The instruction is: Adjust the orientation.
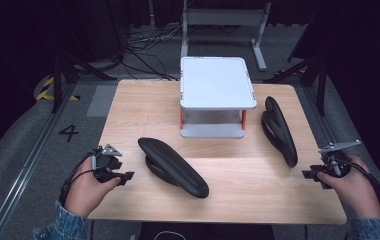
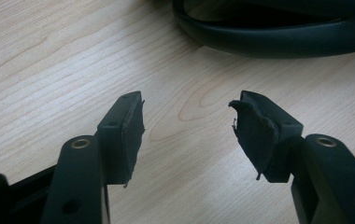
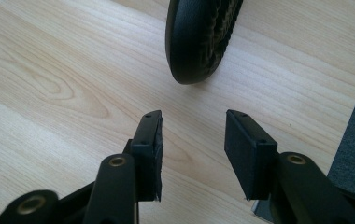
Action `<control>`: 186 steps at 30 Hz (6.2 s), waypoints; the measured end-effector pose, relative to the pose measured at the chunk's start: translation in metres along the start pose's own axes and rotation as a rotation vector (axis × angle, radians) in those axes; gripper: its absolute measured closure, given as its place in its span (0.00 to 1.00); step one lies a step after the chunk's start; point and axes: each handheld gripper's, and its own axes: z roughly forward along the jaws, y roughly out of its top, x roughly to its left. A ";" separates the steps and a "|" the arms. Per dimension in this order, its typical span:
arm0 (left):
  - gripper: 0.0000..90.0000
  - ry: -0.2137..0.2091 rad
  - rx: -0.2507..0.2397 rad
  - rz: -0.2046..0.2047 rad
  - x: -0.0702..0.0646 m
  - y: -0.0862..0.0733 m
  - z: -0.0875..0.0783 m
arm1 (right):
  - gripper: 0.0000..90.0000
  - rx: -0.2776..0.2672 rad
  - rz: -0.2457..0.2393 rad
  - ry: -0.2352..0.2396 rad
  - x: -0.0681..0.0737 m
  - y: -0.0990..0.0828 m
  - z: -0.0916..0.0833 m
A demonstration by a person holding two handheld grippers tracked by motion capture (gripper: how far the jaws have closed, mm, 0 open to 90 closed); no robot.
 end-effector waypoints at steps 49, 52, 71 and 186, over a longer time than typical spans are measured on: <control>0.49 -0.006 -0.051 -0.070 0.010 -0.012 -0.012 | 0.46 -0.215 -0.342 0.293 0.230 0.140 0.056; 0.49 -0.008 -0.055 -0.075 0.010 -0.012 -0.013 | 0.45 -0.225 -0.363 0.316 0.249 0.147 0.063; 0.48 0.034 -0.049 -0.150 0.017 -0.045 -0.027 | 0.40 -0.180 -0.436 0.334 0.331 0.175 0.109; 0.47 -0.073 0.000 -0.026 0.005 0.011 0.020 | 0.69 -0.009 -0.061 0.361 0.201 0.078 0.083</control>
